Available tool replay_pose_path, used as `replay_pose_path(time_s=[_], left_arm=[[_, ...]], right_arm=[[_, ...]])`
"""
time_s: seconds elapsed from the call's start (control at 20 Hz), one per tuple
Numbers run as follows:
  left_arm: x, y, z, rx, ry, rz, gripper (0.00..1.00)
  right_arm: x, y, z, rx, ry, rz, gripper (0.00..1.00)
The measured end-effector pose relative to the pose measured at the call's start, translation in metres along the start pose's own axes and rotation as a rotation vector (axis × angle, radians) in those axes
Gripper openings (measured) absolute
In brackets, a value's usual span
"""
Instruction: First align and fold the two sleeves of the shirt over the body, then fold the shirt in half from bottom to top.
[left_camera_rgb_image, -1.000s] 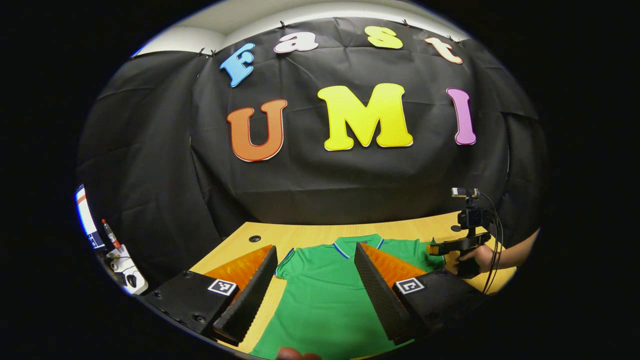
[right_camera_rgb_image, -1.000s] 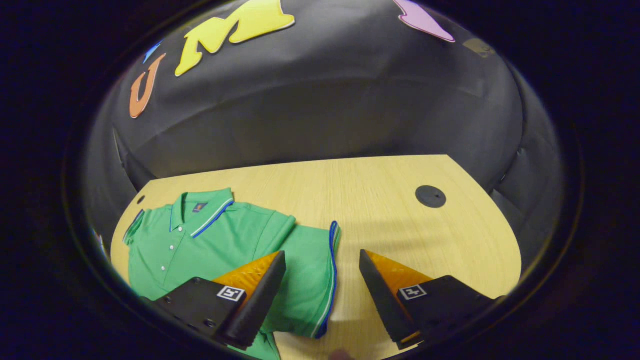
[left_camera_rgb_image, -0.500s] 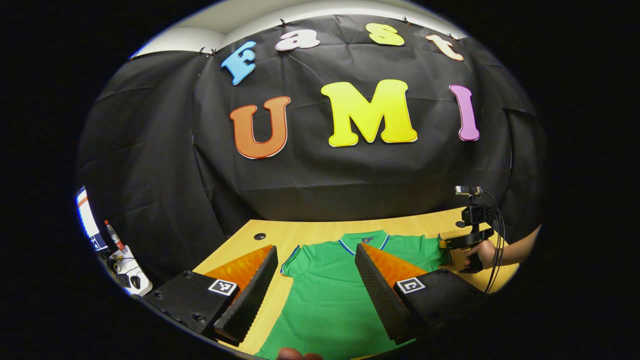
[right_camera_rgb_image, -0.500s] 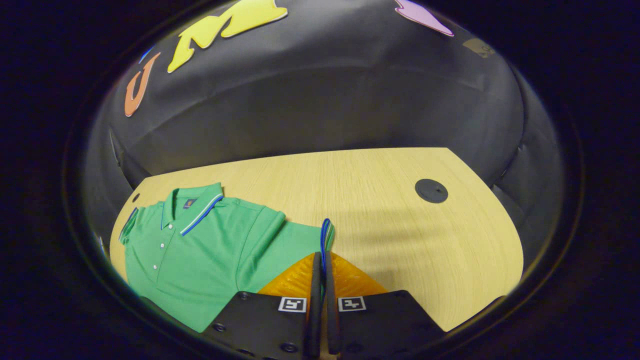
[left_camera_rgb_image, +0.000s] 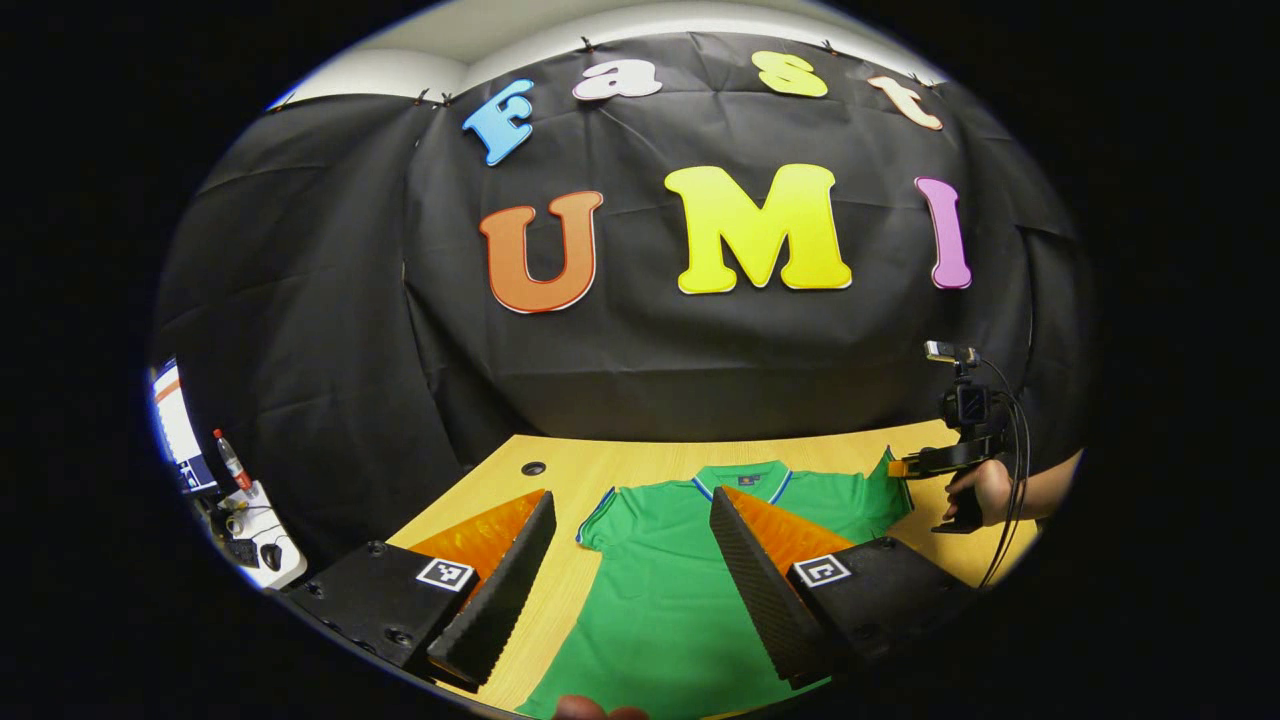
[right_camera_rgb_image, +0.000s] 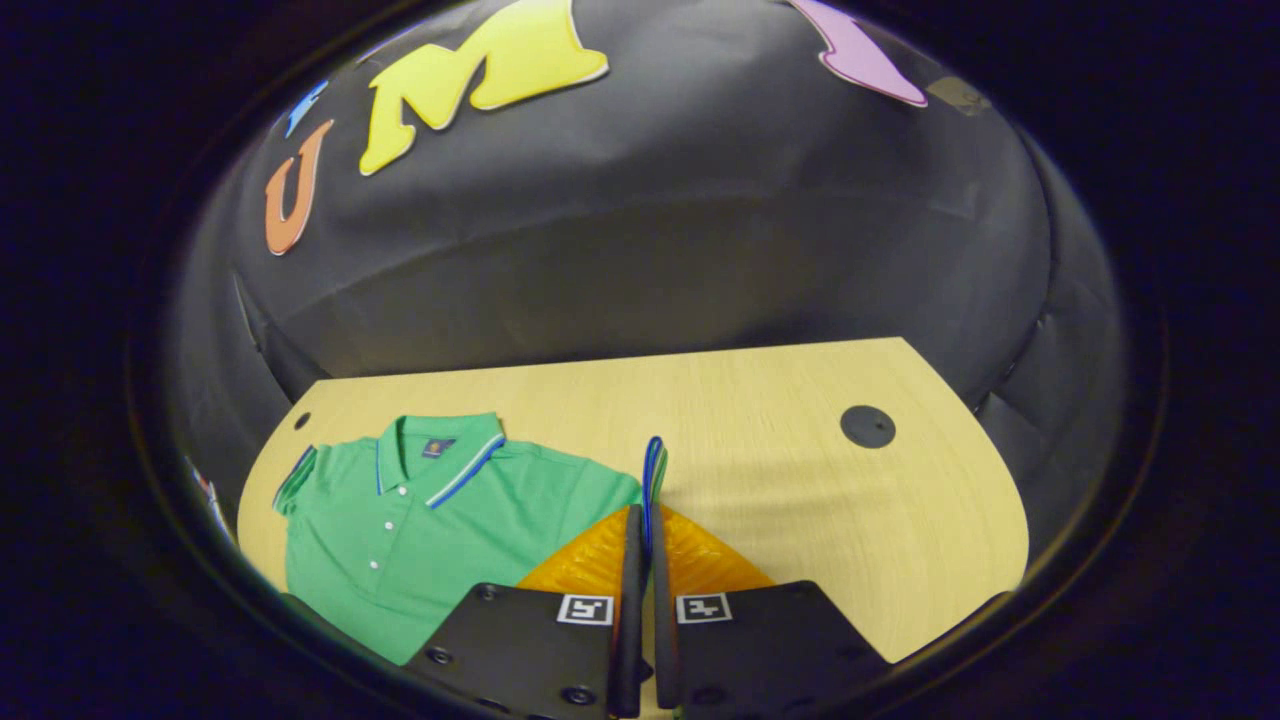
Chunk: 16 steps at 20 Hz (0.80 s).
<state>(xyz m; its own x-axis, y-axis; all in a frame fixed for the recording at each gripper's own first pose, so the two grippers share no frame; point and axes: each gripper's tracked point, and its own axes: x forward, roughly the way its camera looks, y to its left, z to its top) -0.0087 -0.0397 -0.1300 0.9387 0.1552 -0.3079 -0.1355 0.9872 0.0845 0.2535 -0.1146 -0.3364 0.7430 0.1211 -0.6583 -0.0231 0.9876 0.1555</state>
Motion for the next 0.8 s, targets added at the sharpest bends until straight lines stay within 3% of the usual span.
replay_pose_path(time_s=[0.5, 0.8], left_arm=[[-0.012, 0.041, -0.018, -0.079, 0.02, 0.061, 1.0], [-0.017, 0.085, -0.029, -0.1, 0.031, 0.119, 1.0]], right_arm=[[-0.009, 0.109, 0.008, -0.089, 0.012, 0.085, 0.08], [-0.004, 0.142, -0.001, -0.096, 0.049, 0.069, 0.11]])
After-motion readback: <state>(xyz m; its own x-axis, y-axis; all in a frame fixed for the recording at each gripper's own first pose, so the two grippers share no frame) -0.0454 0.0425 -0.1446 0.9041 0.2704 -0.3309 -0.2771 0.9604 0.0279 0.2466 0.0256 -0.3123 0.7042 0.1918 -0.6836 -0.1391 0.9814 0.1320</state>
